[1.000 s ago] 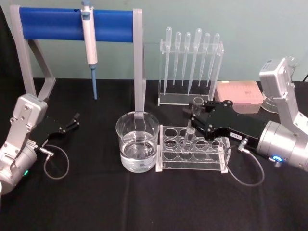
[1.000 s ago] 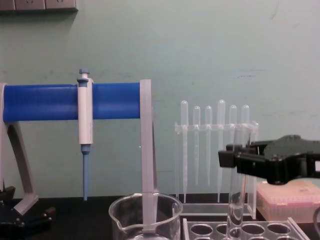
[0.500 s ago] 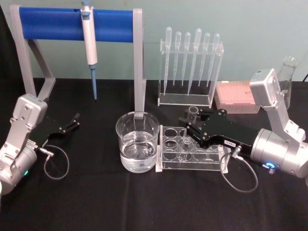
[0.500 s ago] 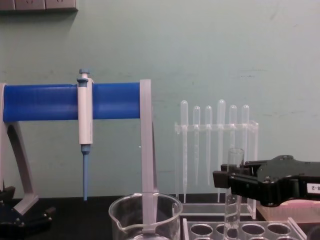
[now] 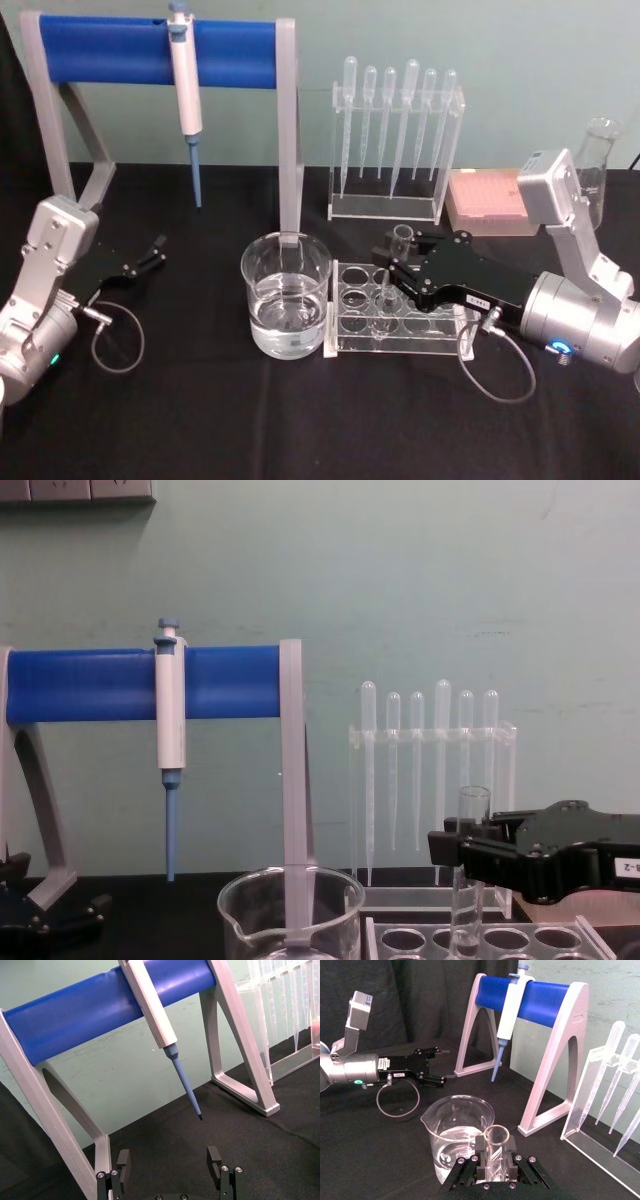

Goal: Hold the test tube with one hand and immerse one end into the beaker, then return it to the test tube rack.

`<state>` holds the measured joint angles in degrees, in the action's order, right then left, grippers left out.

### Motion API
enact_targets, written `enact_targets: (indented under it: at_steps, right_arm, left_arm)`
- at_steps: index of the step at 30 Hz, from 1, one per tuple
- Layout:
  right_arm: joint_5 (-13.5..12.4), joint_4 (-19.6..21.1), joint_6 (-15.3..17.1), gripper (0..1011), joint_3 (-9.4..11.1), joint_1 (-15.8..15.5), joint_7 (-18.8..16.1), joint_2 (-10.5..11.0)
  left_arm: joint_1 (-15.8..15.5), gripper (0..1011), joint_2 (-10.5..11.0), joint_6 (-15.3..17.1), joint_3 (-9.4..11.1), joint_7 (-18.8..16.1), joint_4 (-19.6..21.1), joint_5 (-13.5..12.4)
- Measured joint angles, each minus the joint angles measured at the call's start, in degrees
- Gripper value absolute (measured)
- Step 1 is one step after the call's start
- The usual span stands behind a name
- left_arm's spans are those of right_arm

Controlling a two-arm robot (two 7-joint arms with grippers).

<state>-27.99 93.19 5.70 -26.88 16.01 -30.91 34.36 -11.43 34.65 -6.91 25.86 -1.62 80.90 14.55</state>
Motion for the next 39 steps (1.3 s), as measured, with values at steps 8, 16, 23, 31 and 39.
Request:
enact_targets:
  at_steps: [8, 16, 23, 31, 39]
  right_arm:
    - [0.01, 0.04, 0.1, 387, 0.0, 0.03, 0.05, 0.04]
    - [-0.3, 3.08, -0.87, 633, 1.62, -0.91, 0.94, 0.2]
    - [-1.05, 8.19, -3.62, 843, 5.72, -3.9, 4.64, -0.06]
    - [1.24, 10.95, -6.87, 1000, 11.13, -10.08, 13.98, -2.87]
    - [7.99, 11.32, -8.23, 1000, 14.82, -16.41, 26.81, -7.32]
  left_arm:
    - [0.0, 1000, 0.0, 0.0, 0.0, 0.0, 0.0, 0.0]
    - [0.0, 1000, 0.0, 0.0, 0.0, 0.0, 0.0, 0.0]
    - [0.0, 1000, 0.0, 0.0, 0.0, 0.0, 0.0, 0.0]
    - [0.0, 1000, 0.0, 0.0, 0.0, 0.0, 0.0, 0.0]
    - [0.0, 1000, 0.0, 0.0, 0.0, 0.0, 0.0, 0.0]
